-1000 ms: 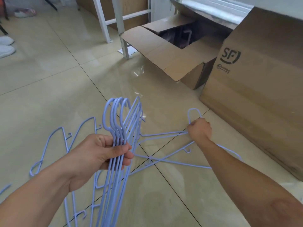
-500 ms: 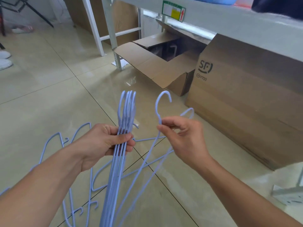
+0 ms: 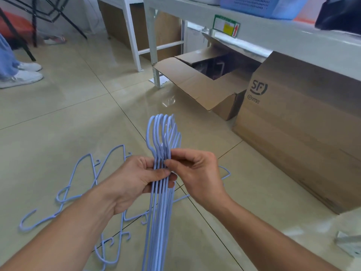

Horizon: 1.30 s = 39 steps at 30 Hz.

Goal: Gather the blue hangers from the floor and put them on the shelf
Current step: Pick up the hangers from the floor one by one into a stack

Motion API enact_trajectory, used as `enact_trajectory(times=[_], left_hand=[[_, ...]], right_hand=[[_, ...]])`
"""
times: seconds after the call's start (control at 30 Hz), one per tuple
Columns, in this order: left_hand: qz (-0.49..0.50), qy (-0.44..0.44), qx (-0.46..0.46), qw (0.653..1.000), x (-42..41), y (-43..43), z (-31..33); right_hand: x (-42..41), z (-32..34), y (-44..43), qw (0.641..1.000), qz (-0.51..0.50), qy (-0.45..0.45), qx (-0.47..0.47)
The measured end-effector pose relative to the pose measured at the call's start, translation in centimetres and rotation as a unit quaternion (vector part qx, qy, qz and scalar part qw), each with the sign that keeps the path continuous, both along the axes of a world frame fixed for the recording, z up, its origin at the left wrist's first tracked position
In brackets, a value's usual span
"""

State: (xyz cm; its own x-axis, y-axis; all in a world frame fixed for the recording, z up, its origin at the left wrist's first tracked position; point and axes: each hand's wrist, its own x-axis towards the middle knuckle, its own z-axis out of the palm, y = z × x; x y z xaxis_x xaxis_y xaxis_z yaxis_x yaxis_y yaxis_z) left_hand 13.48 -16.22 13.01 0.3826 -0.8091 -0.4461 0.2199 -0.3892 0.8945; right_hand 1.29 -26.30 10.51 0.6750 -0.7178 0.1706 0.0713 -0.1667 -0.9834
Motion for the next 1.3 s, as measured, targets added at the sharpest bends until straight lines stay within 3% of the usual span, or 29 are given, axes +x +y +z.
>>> enact_trajectory(times=[0.17,0.43,0.67,0.83,0.9,1.0,1.1,1.3], left_hand=[[-0.005,-0.037,0.005,0.999,0.0,0.8,-0.2],[-0.014,-0.025,0.018,0.999,0.5,1.9,0.4],[-0.029,0.003,0.024,0.999,0.6,2.7,0.4],[0.019,-0.006,0.037,0.999,1.1,4.4,-0.7],[0.045,0.003,0.044,0.998,2.1,5.4,-1.0],[0.065,0.009,0.045,0.997,3.8,7.1,-1.0],[0.085,0.004,0.047,0.995,5.0,8.3,-1.3],[0.114,0.001,0.061,0.992,6.0,9.2,-1.6]], right_hand=[[0.9,0.3,0.6,0.999,0.017,0.048,-0.017],[1.6,0.2,1.9,0.997,0.058,-0.032,0.029],[1.9,-0.1,2.5,0.995,0.073,-0.051,0.053],[2.2,-1.3,2.3,0.99,0.136,-0.021,0.033],[2.3,-3.2,1.4,0.992,0.106,0.001,0.066],[3.2,-8.9,-1.3,0.987,-0.043,0.095,0.121],[5.1,-14.6,-3.9,0.955,-0.127,0.268,0.032],[11.5,-19.4,-6.6,0.9,-0.113,0.413,-0.084]])
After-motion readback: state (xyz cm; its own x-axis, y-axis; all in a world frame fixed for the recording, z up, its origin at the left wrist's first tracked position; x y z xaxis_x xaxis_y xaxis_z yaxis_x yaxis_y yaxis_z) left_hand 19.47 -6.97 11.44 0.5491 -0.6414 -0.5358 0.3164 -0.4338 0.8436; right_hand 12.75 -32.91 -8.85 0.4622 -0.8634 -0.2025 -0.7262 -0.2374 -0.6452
